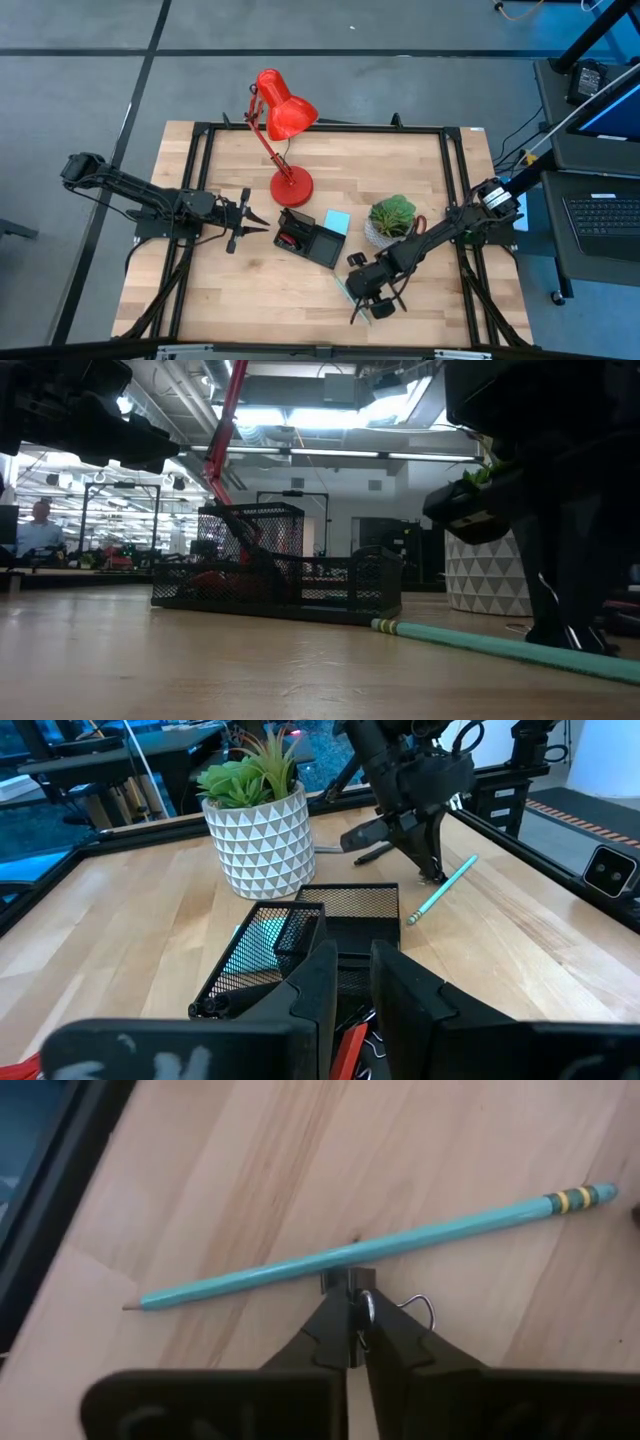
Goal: Pick and place office supplies into organizer
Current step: Put the black binder clip into the black desk organizer
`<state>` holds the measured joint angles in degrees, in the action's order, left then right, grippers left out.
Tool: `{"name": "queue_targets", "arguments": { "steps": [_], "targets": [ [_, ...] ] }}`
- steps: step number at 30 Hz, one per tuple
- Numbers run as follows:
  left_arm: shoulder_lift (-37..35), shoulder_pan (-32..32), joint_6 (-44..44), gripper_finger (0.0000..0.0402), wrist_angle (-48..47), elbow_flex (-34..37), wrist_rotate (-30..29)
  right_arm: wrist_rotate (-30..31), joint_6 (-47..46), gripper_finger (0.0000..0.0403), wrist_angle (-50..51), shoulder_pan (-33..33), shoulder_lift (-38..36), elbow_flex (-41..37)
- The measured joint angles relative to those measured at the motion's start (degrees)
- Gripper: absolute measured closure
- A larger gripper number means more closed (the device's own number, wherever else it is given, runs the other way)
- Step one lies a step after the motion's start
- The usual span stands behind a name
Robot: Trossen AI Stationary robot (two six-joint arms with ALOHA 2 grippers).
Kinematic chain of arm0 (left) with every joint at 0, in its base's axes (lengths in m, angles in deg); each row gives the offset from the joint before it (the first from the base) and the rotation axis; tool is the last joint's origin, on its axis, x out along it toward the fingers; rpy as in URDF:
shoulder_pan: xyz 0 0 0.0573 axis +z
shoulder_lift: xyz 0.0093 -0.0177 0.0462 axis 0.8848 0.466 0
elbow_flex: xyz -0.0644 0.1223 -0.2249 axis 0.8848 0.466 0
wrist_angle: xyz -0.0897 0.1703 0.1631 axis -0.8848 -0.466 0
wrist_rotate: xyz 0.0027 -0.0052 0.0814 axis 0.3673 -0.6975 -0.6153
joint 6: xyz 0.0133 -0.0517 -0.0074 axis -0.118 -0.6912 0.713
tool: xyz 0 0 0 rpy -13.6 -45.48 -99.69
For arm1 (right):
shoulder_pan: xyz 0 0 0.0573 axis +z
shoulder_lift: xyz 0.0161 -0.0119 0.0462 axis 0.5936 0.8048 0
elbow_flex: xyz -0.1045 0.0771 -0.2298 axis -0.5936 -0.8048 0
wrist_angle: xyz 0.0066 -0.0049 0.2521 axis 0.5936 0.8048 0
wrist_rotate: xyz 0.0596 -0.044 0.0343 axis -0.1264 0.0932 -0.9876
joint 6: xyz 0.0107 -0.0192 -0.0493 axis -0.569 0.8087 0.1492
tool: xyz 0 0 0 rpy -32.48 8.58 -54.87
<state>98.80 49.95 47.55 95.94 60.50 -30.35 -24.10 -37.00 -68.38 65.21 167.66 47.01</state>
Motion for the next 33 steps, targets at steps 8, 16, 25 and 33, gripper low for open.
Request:
{"name": "queue_targets", "arguments": {
  "steps": [8,16,25,33],
  "targets": [
    [0.0,0.0,2.36,0.0343,0.0,0.0,0.0,2.81,0.04,0.04,9.65,-0.02,-0.3,7.67],
    [0.0,0.0,2.94,0.0343,0.0,0.0,0.02,19.66,1.33,0.0402,7.79,-1.79,-0.35,12.59],
    [0.0,0.0,2.94,0.0343,0.0,0.0,0.02,27.49,7.42,0.0403,-10.35,-6.54,-0.03,12.57],
    [0.0,0.0,2.94,0.0343,0.0,0.0,0.02,29.05,8.08,0.0403,-17.42,-8.75,6.16,12.48]
  ]
}}
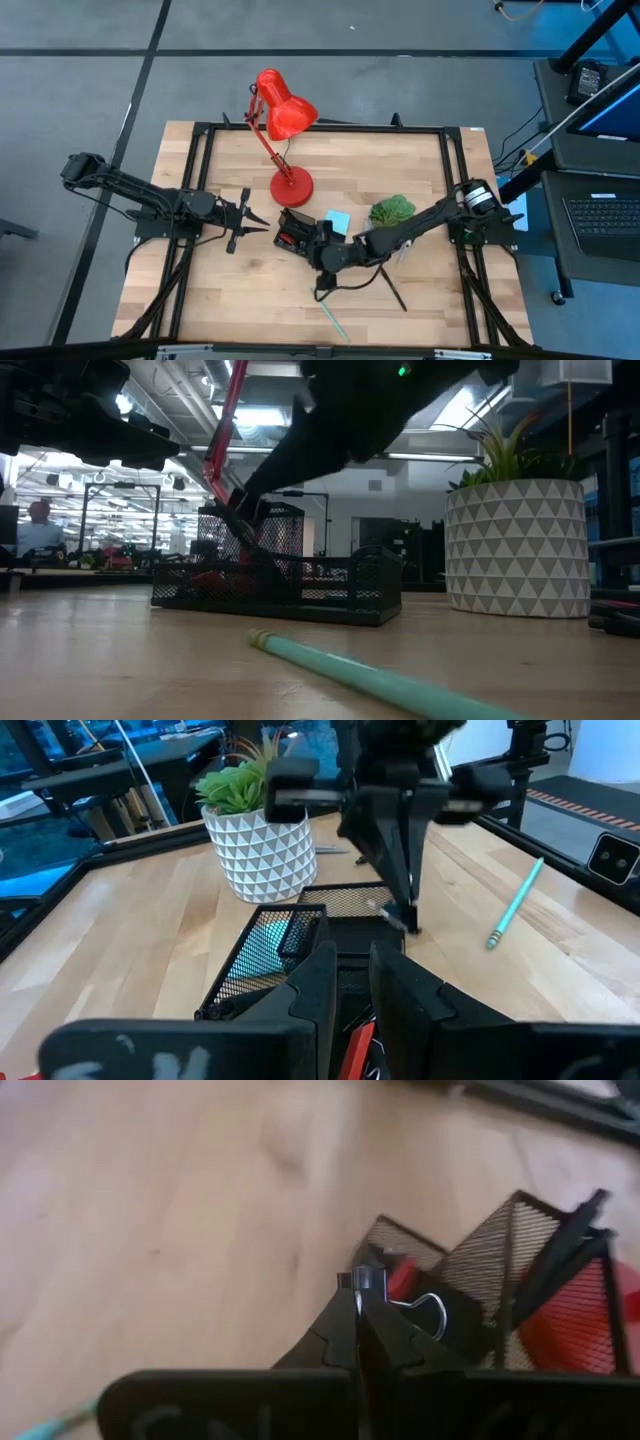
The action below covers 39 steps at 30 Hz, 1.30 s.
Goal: Pick and place office supplies into organizer
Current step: Put the black binder clip into the black desk organizer
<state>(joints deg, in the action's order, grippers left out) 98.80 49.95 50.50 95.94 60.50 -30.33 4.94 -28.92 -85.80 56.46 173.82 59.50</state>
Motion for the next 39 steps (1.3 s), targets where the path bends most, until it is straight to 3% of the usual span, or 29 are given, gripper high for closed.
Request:
{"name": "queue_targets", "arguments": {
  "steps": [5,28,39],
  "targets": [
    [0.0,0.0,0.01,0.0343,0.0,0.0,0.0,5.78,1.67,0.0403,-1.53,-0.12,1.84,0.0],
    [0.0,0.0,0.01,0.0343,-1.25,0.0,0.02,5.2,-1.75,0.0402,-3.34,-0.96,6.4,0.04],
    [0.0,0.0,0.01,0.0343,-1.25,0.0,0.0,5.17,1.45,0.0362,-4.13,-0.91,6.38,0.04]
  ]
}}
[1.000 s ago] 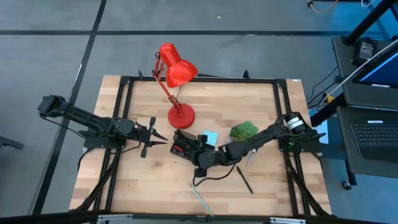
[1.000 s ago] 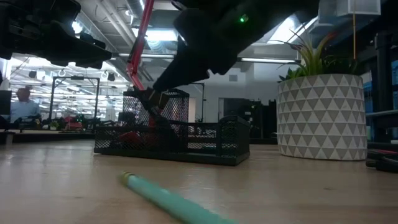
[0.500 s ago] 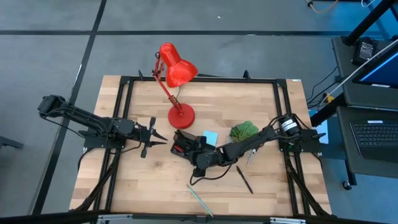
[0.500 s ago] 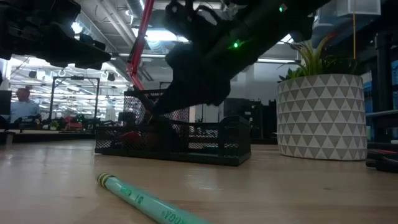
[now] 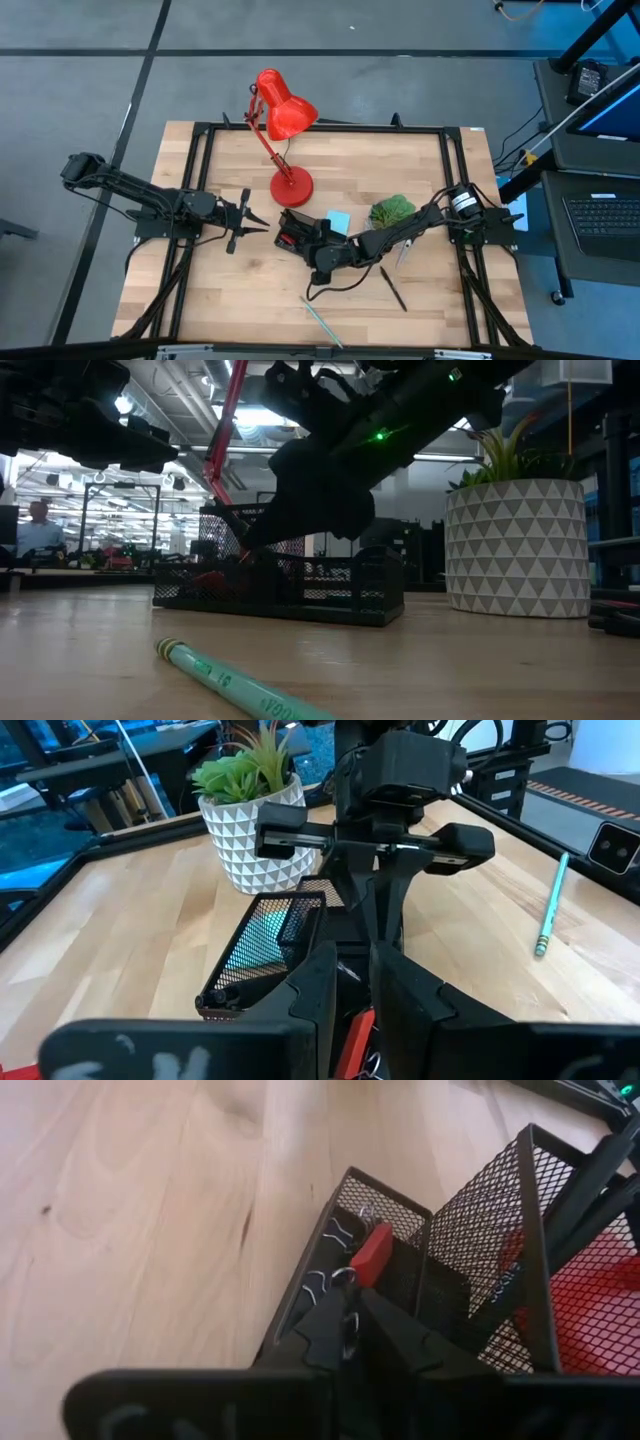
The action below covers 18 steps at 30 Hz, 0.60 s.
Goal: Pick and place office supplies into organizer
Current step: Put the black binder clip into the black desk organizer, then put the black pen into the black desk organizer
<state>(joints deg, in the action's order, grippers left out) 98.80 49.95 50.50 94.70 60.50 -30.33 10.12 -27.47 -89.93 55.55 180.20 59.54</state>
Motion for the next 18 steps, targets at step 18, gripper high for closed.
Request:
{"name": "queue_targets", "arguments": {
  "steps": [18],
  "targets": [
    [0.0,0.0,0.0,0.0343,-0.02,0.0,0.01,0.04,-1.8,0.0266,2.4,0.92,-4.82,-0.02]
  ]
}}
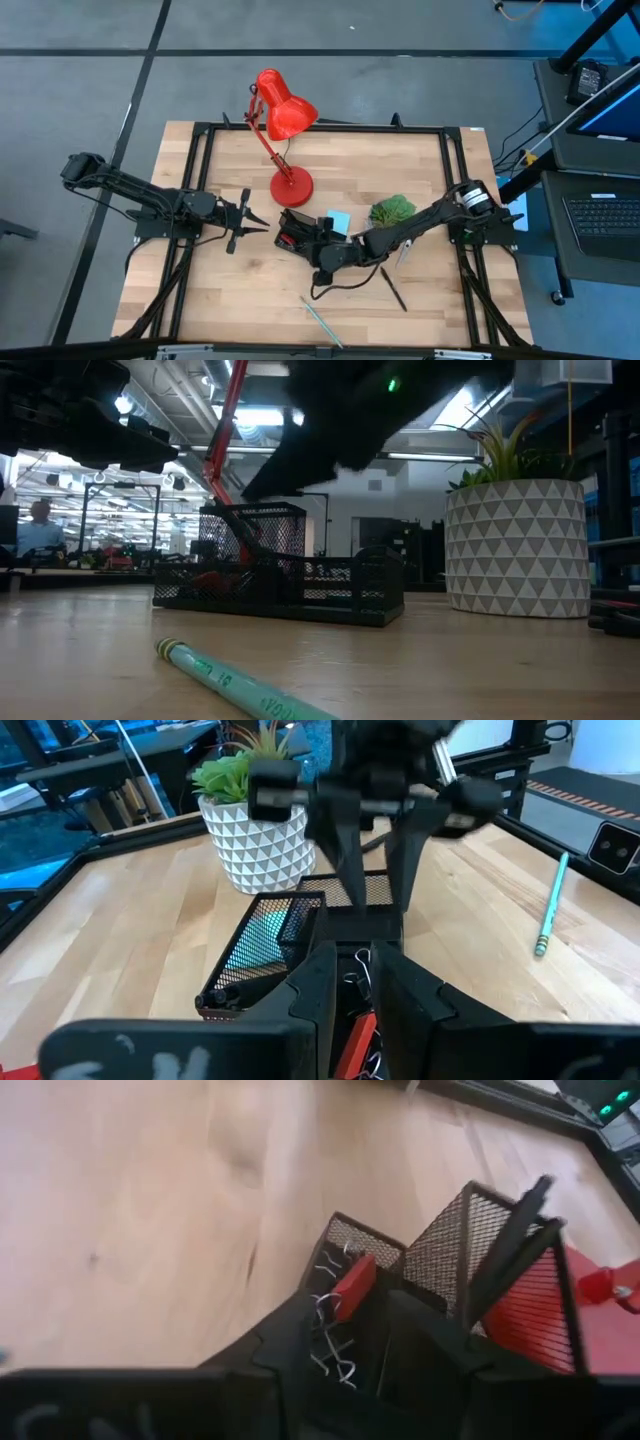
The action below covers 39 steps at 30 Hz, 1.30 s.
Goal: Pick and place office supplies into organizer
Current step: Put the black pen into the black desk organizer
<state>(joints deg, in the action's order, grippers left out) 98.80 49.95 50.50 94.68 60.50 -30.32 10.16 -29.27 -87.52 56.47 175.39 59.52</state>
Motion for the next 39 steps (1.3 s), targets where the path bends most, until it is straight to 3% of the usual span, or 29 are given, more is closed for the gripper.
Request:
{"name": "queue_targets", "arguments": {
  "steps": [8,12,17,21,25,31,39],
  "targets": [
    [0.0,0.0,-2.04,0.0343,0.06,0.0,0.02,-0.33,-10.93,0.0249,11.94,3.68,-6.42,0.04],
    [0.0,0.0,-4.76,0.0343,0.15,0.0,0.02,-4.34,-17.4,0.0249,18.85,6.44,-9.06,0.07],
    [0.0,0.0,-5.4,0.0343,0.08,0.0,0.02,-5.37,-37.09,0.0249,30.28,9.53,-11.98,0.07],
    [0.0,0.0,-5.55,0.0343,0.1,0.0,0.02,-11.91,-55.79,0.0249,41.5,10.87,-12.66,0.07],
    [0.0,0.0,-5.55,0.0343,0.08,0.0,0.02,-18.72,-68.2,0.0249,52.25,11.45,-11.62,0.06],
    [0.0,0.0,-5.55,0.0343,0.07,0.0,0.02,-20.46,-76.74,0.0249,60.07,11.32,-11.38,0.0],
    [-0.02,0.0,-5.55,0.0343,0.06,0.0,0.02,-21.46,-79.07,0.0249,58.23,11.32,-11.38,-2.4]
  ]
}}
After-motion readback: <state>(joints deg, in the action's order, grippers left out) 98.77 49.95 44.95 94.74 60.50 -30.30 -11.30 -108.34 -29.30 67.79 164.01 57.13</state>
